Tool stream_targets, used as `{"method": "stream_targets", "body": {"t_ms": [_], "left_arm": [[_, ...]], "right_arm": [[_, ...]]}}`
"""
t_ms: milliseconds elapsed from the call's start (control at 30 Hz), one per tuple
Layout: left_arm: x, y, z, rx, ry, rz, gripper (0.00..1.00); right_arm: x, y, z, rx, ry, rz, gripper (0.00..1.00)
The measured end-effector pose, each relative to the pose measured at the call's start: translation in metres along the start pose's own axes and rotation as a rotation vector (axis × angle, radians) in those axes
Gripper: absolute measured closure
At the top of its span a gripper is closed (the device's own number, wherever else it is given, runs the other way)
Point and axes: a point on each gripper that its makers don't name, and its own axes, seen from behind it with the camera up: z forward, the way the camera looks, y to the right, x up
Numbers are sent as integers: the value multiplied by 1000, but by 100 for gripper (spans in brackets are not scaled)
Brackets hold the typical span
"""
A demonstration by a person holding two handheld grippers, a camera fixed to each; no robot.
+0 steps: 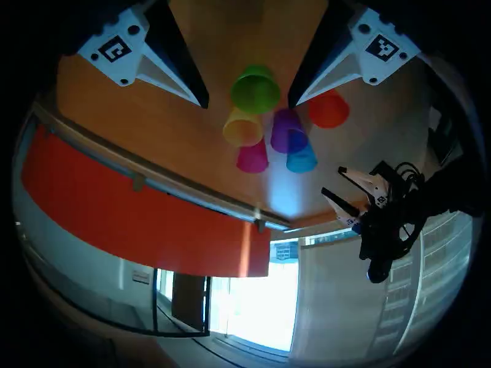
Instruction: Pour water
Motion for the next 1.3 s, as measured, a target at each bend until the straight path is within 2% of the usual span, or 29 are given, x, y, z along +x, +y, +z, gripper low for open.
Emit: {"method": "stream_targets", "body": {"t_ms": [500,767,1300], "left_arm": [[-35,-2,30,-11,-77,5,2],[-39,-1,44,-23,-97,16,2],[-37,-11,69,-29,-109,2,2]], "right_arm": [[-24,-4,20,9,-34,3,0],[-35,-6,29,15,-53,5,0],[-49,0,37,10,-73,13,0]]}}
